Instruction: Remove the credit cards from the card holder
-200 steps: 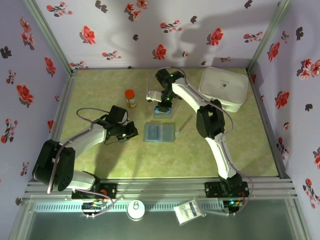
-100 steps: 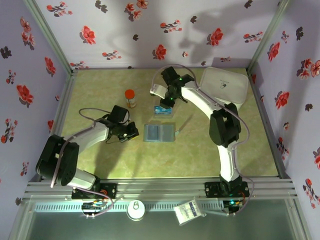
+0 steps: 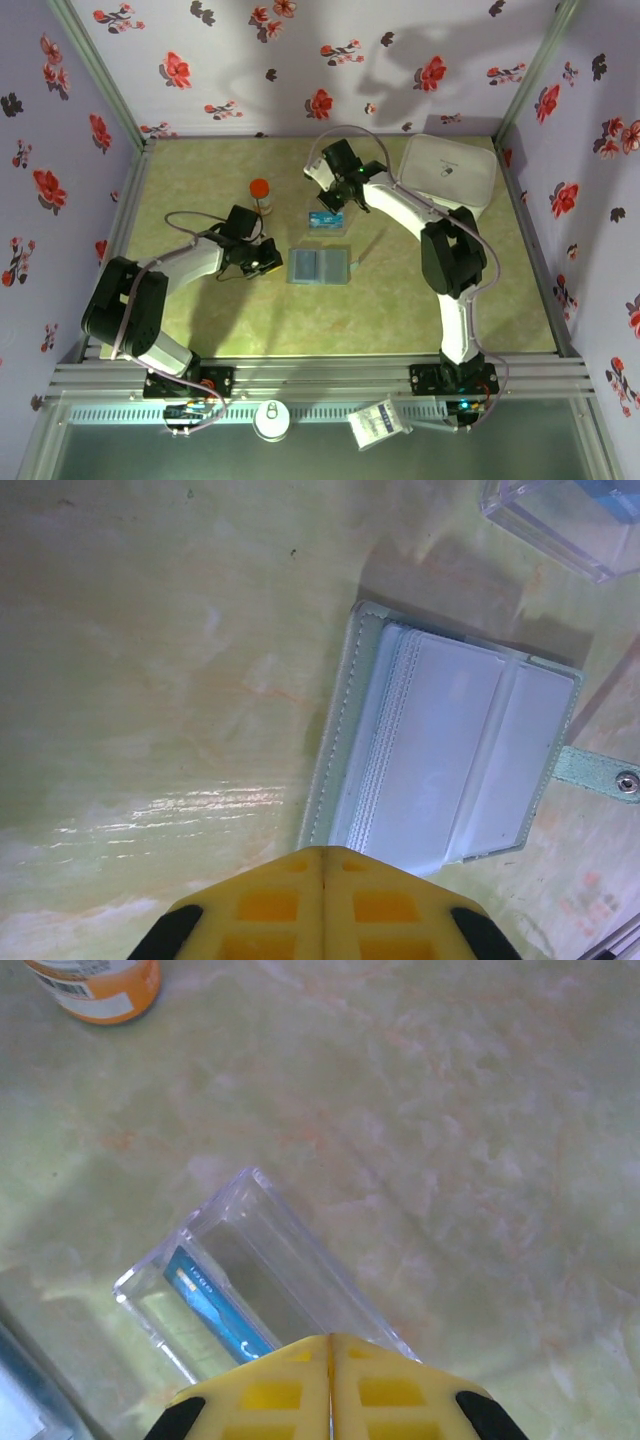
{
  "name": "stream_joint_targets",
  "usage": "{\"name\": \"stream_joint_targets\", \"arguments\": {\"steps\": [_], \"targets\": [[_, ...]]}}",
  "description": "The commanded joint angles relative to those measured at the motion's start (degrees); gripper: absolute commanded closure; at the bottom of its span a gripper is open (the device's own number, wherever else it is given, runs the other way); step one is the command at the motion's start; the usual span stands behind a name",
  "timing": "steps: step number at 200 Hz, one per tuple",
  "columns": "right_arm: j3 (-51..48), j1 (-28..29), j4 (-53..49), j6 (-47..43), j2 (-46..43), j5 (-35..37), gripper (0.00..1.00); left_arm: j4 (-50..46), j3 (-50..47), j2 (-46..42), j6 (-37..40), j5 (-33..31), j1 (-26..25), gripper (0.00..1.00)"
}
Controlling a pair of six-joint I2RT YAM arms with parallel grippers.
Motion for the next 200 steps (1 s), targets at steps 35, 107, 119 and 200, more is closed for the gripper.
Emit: {"name": "stream_joint_targets", "arguments": {"steps": [35, 107, 119, 200], "targets": [[-1.3, 0.6, 1.1, 2.2, 4.9, -1.2, 0.90, 0.5, 1.1, 1.1, 1.1, 1.2, 0.5, 0.94], [-4.4, 0.7, 1.7, 2.0, 3.9, -0.6, 0.90, 0.7, 1.2, 1.4, 0.8, 1.4, 0.6, 0.94], [-4.5, 0.7, 1.9, 2.2, 3.1, -0.1, 0.90, 0.8, 1.2, 1.5, 0.6, 1.4, 0.5, 0.94], [-10.7, 0.7, 6.2, 12.6, -8.1, 0.5, 0.83, 1.0, 2.3, 1.7, 0.6, 2.5, 0.5, 0.94]]}}
